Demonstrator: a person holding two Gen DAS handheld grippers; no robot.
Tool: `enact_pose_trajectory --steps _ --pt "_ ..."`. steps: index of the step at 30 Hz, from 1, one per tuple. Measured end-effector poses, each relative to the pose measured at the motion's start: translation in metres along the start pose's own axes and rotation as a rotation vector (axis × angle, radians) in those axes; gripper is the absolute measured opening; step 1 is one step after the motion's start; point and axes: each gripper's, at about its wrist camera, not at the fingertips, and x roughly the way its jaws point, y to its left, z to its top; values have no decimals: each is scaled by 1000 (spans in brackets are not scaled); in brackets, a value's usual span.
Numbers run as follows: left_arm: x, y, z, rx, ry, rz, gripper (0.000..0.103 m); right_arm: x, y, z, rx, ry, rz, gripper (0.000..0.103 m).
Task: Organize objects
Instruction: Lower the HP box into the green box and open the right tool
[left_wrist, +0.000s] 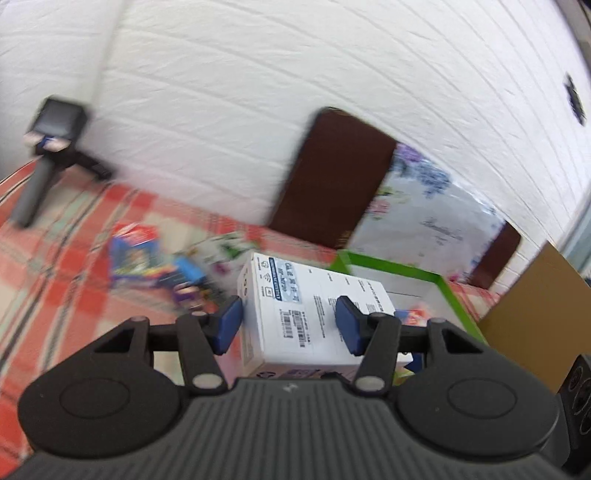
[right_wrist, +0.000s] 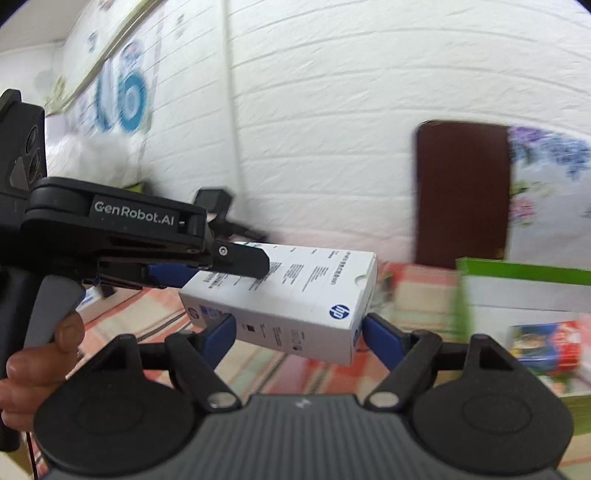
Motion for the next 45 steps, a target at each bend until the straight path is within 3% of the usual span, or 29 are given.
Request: enact_pose_trajectory --steps 6,10,15,20,23,31,38,42,45 --pt "65 -78 9 119 51 -129 56 -22 -84 1 97 -46 -152 78" --pt "111 -113 8 175 96 -172 56 -21 -143 -7 158 -30 -206 78" --pt "156 -132 9 210 145 -168 56 -1 -197 -16 210 -1 -233 78" --pt "189 -135 14 216 164 -136 56 31 -219 -11 213 42 -244 80" --pt "203 -133 18 213 174 -97 57 42 -226 -11 226 49 -289 86" --pt "177 -128 12 258 174 -27 57 13 -218 -18 273 2 -323 86" --pt "131 -138 -5 347 169 50 58 -40 -191 -26 301 -42 -356 86" --pt "108 -135 -15 348 185 91 58 -67 -179 -29 351 -55 -342 86" --pt "90 -132 -23 337 192 128 67 -82 -169 -31 372 -60 -326 87"
